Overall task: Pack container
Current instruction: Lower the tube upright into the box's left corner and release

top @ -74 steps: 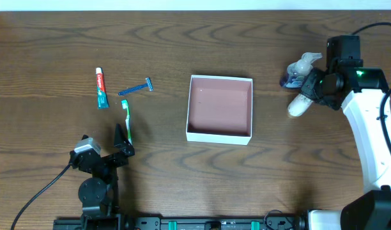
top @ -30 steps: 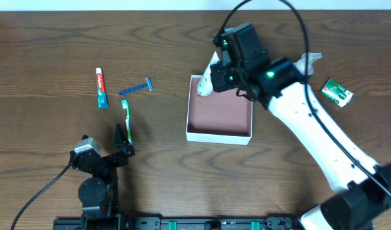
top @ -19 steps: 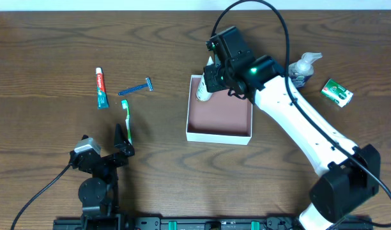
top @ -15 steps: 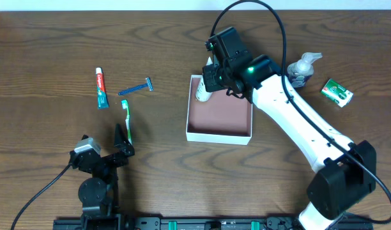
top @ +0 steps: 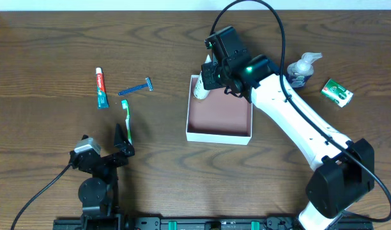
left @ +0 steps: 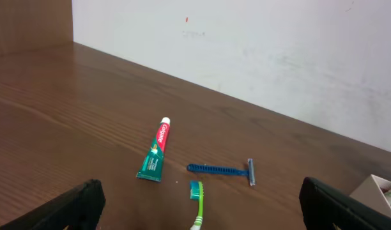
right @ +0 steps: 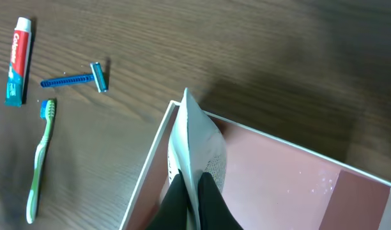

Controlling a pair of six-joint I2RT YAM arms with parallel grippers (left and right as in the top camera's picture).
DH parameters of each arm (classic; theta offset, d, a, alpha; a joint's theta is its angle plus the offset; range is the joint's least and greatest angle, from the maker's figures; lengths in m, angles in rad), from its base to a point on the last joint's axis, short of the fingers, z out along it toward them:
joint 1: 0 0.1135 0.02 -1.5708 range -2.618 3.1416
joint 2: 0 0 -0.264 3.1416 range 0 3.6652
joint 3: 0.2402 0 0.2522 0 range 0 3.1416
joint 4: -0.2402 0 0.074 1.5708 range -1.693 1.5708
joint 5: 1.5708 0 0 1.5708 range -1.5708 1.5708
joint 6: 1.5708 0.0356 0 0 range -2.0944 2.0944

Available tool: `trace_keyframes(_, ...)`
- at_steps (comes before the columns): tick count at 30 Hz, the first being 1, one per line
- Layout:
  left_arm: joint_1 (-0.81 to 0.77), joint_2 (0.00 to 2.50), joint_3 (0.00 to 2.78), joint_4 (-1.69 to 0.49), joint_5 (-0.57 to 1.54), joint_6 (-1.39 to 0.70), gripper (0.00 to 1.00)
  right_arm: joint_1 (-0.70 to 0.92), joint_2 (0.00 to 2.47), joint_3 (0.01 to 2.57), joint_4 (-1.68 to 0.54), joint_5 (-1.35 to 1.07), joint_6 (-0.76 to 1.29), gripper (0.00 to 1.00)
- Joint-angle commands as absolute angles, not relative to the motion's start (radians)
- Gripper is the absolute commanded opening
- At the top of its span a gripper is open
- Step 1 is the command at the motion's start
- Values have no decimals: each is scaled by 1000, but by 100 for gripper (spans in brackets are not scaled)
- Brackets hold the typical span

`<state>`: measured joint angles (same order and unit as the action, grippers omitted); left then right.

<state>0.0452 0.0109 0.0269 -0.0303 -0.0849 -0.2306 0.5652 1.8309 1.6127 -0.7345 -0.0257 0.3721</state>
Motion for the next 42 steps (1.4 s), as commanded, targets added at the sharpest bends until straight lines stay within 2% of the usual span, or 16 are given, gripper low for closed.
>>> trace_keyframes(1,50,6,4,-65,-96,-214,98,584,1821,1636,-717,-15,389,1)
trace_keyframes(14,50,6,4,-65,-96,-214,98,585,1851,1635,-717,-16,397,2)
trace_keyframes(15,50,6,4,-65,-96,-214,98,587,1851,1635,-717,-15,397,5)
trace_keyframes(20,50,6,4,-65,-96,-214,98,598,1851,1635,-706,-15,396,40)
trace_keyframes(22,50,6,4,-65,-96,-214,98,602,1851,1635,-702,-15,396,47)
trace_keyframes(25,50,6,4,-65,-96,-214,98,607,1851,1635,-698,-16,396,51)
trace_keyframes(30,50,6,4,-65,-96,-214,98,611,1851,1635,-698,-16,397,50)
trace_keyframes(32,50,6,4,-65,-96,-214,98,611,1851,1635,-699,-15,406,47)
trace_keyframes(39,50,6,4,-65,-96,-214,98,611,1851,1635,-704,-15,503,20)
trace_keyframes(42,50,6,4,-65,-96,-214,98,611,1851,1635,-706,-10,551,12)
